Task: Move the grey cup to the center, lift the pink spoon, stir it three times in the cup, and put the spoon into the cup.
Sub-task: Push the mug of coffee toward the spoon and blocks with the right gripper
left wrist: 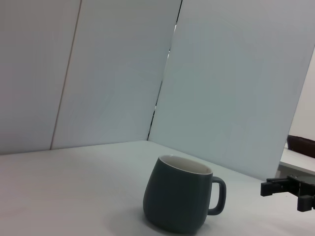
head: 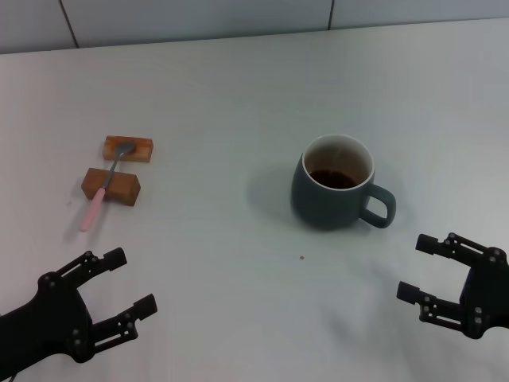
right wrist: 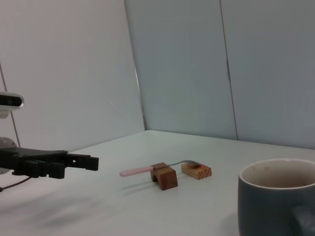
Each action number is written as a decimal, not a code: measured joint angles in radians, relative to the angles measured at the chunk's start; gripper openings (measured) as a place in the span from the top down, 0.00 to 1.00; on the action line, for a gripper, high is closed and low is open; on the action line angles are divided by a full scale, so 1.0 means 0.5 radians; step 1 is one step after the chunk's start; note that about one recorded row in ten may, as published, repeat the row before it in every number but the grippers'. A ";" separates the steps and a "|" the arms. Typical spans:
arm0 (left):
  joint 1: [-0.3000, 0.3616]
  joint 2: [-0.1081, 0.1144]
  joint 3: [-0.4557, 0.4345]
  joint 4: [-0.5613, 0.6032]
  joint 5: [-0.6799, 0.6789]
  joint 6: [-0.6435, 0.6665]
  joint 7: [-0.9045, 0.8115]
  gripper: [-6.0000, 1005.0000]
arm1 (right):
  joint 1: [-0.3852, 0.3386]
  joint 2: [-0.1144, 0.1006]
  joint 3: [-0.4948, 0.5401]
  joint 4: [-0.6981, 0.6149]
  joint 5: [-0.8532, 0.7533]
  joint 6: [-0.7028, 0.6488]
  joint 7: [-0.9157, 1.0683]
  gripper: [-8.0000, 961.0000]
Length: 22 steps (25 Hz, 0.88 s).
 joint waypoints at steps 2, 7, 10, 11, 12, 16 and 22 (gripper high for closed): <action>0.000 0.000 0.000 -0.003 -0.001 -0.001 0.000 0.15 | 0.002 0.000 0.000 0.000 0.000 0.002 0.000 0.18; 0.000 0.000 0.000 -0.005 -0.003 -0.004 0.000 0.15 | 0.004 0.000 0.000 0.000 0.000 0.003 0.000 0.18; 0.000 0.000 0.000 -0.008 -0.004 -0.005 0.003 0.15 | 0.004 0.000 0.000 0.000 0.000 0.003 0.000 0.18; 0.000 0.000 0.000 -0.010 -0.005 -0.005 0.005 0.15 | 0.004 0.000 0.000 0.001 0.000 0.003 0.000 0.18; 0.000 0.000 0.000 -0.010 -0.006 -0.007 0.007 0.15 | 0.004 0.000 0.000 0.004 0.000 0.003 0.000 0.18; -0.002 0.000 0.000 -0.010 -0.007 -0.007 0.010 0.15 | 0.004 0.000 0.000 0.005 0.000 0.003 0.000 0.22; -0.003 0.000 0.000 -0.010 -0.009 -0.007 0.011 0.15 | 0.005 0.000 0.014 0.006 0.007 0.004 0.016 0.26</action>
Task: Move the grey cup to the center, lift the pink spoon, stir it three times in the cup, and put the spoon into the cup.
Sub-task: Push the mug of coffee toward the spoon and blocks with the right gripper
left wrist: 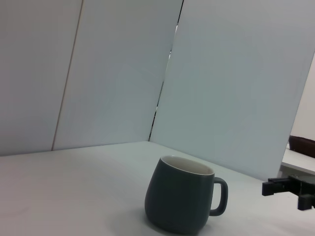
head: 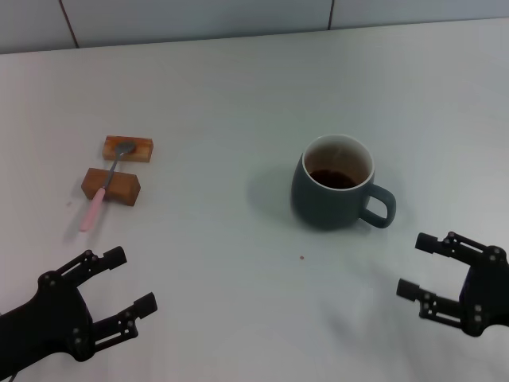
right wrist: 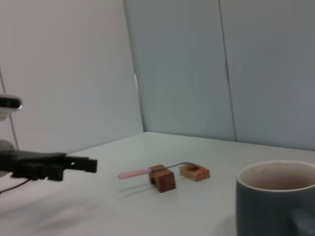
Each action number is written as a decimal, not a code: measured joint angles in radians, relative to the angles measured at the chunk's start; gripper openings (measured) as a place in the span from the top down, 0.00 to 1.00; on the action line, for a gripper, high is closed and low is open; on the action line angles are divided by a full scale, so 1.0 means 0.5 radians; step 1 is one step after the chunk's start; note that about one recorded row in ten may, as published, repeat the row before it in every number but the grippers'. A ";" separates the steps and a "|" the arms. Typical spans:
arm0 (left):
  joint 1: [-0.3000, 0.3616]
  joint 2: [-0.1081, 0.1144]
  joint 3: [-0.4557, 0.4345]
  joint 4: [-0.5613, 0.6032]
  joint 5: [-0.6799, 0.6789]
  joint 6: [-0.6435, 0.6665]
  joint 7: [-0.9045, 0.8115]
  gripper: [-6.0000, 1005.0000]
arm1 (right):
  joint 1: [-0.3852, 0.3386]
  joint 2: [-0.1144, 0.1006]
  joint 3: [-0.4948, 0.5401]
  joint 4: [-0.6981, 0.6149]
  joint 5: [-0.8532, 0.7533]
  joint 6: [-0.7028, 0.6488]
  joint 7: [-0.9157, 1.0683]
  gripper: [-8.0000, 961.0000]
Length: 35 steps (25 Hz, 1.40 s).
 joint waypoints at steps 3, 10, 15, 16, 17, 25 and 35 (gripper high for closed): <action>0.000 0.000 0.000 0.000 0.000 0.000 0.000 0.15 | 0.010 0.000 0.033 -0.008 0.017 0.011 0.074 0.29; 0.000 0.000 0.000 0.004 0.000 0.001 -0.007 0.15 | 0.003 0.003 0.100 -0.023 0.236 0.034 0.057 0.34; 0.000 0.000 0.000 0.006 0.000 0.001 -0.009 0.15 | 0.012 0.012 0.111 -0.004 0.442 0.132 -0.222 0.59; 0.000 0.000 0.000 0.005 0.000 0.001 -0.009 0.15 | 0.012 0.012 0.111 -0.004 0.442 0.132 -0.222 0.63; -0.002 0.000 0.000 0.005 0.000 0.001 -0.008 0.15 | 0.023 0.012 0.111 0.000 0.462 0.156 -0.251 0.67; -0.003 0.000 0.000 0.008 0.000 0.004 -0.004 0.15 | 0.191 0.005 0.081 -0.006 0.490 0.428 -0.328 0.84; -0.006 0.000 -0.028 0.012 0.000 0.006 -0.007 0.21 | 0.330 0.013 -0.355 0.004 0.488 0.825 -0.429 0.87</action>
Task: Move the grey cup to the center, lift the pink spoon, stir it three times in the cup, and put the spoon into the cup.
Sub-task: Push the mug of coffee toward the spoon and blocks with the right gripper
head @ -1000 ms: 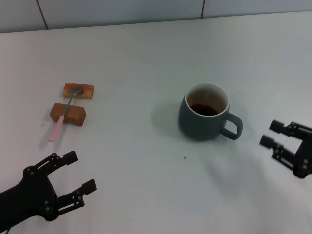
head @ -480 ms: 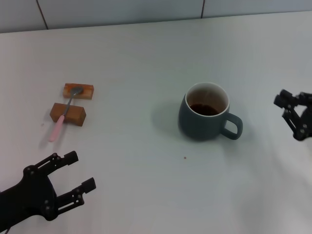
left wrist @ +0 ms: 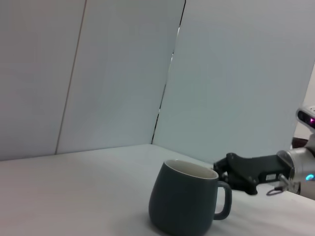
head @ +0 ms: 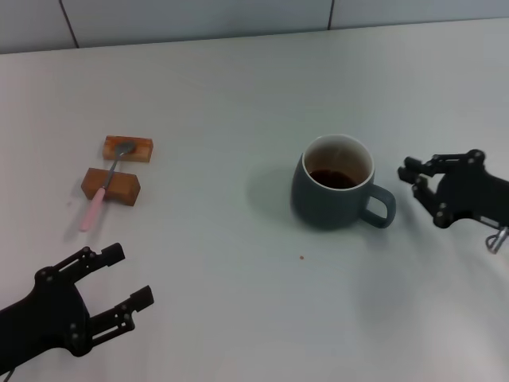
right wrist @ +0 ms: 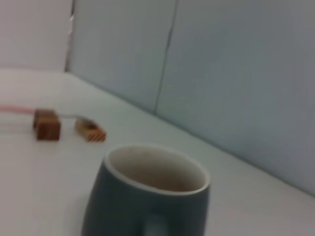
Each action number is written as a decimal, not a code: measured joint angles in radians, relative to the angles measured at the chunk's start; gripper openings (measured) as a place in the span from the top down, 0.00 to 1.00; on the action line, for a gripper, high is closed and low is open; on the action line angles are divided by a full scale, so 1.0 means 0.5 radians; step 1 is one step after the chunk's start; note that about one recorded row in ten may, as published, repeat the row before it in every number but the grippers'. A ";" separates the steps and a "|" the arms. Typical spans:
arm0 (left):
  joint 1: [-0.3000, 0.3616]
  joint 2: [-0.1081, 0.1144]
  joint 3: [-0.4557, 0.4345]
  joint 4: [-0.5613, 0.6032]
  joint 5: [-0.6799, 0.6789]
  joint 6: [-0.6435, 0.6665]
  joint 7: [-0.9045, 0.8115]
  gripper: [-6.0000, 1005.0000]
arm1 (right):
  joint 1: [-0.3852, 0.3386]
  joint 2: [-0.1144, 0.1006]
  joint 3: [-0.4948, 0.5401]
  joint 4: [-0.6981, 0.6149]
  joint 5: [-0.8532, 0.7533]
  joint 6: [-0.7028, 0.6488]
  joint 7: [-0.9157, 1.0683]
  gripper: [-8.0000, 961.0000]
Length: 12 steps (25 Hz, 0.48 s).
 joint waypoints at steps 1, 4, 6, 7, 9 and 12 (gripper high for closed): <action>0.000 0.000 0.000 0.000 0.000 0.000 0.000 0.21 | 0.000 0.000 0.000 0.000 0.000 0.000 0.000 0.87; 0.000 0.000 -0.003 0.001 -0.002 0.001 -0.001 0.21 | 0.012 0.003 -0.096 0.003 0.010 0.062 -0.043 0.87; 0.000 0.000 -0.003 0.001 -0.004 0.001 -0.001 0.21 | 0.023 0.003 -0.116 0.006 0.015 0.076 -0.051 0.87; 0.000 0.000 -0.003 0.001 -0.004 0.001 -0.001 0.21 | 0.027 0.003 -0.120 0.008 0.015 0.078 -0.052 0.87; 0.000 0.000 -0.003 0.001 -0.004 0.001 -0.001 0.21 | 0.036 0.003 -0.140 0.012 0.014 0.079 -0.051 0.87; 0.000 0.000 -0.003 0.001 -0.004 0.001 -0.002 0.21 | 0.047 0.003 -0.203 0.016 0.014 0.081 -0.041 0.87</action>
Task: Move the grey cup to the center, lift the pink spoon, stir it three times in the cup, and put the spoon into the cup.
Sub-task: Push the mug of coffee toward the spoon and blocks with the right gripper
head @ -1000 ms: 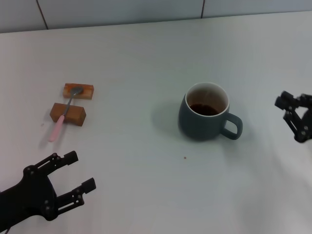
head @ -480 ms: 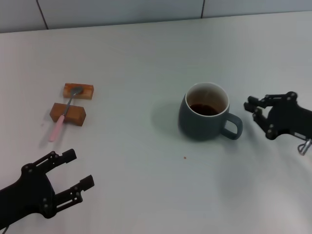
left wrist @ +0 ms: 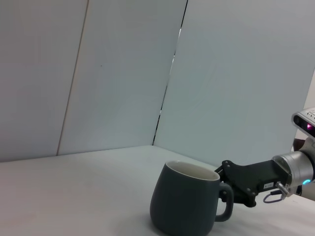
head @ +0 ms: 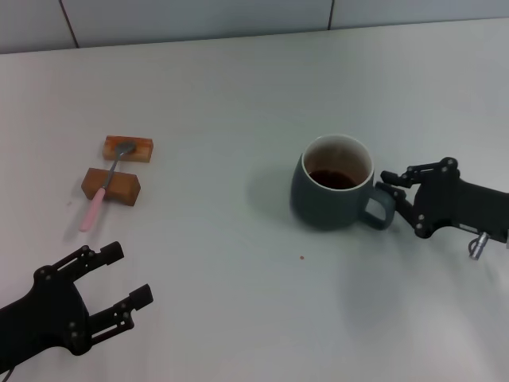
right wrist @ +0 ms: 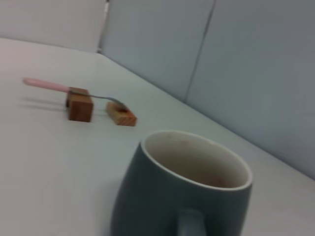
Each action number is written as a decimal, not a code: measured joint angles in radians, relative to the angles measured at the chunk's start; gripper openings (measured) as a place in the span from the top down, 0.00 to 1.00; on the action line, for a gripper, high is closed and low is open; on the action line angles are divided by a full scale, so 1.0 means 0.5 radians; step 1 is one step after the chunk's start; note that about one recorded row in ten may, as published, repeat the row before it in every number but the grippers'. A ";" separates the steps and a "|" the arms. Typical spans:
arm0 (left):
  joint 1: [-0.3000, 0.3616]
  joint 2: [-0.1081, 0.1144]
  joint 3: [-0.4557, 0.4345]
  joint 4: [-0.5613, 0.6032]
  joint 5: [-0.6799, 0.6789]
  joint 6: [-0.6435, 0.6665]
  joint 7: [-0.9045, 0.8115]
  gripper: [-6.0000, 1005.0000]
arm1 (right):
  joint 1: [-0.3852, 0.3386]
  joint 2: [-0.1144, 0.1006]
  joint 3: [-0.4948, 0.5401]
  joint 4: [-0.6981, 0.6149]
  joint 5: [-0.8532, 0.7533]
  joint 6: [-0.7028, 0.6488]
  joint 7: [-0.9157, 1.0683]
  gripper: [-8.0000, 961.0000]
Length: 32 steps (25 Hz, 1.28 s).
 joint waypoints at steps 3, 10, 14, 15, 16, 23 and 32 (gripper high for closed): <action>-0.004 0.000 0.000 0.000 0.000 0.001 -0.002 0.21 | 0.019 -0.001 -0.028 0.026 0.002 0.011 0.006 0.87; -0.005 0.000 -0.015 -0.005 0.001 0.004 -0.004 0.21 | 0.111 -0.001 -0.030 0.139 0.005 0.066 0.009 0.87; -0.006 0.000 -0.019 -0.004 0.001 0.009 -0.005 0.21 | 0.169 0.001 -0.029 0.185 0.006 0.102 0.010 0.87; -0.006 0.000 -0.020 -0.004 0.001 0.010 -0.005 0.21 | 0.180 0.001 -0.029 0.193 0.006 0.103 0.011 0.87; -0.006 0.000 -0.020 -0.004 0.001 0.011 -0.005 0.21 | 0.190 0.001 -0.029 0.200 0.006 0.103 0.012 0.87; -0.006 0.002 -0.021 0.000 0.001 0.012 -0.005 0.20 | 0.268 0.000 -0.032 0.247 0.000 0.108 0.043 0.87; -0.015 0.003 -0.025 0.000 0.001 0.012 -0.005 0.20 | 0.393 0.001 -0.085 0.359 0.003 0.176 0.044 0.87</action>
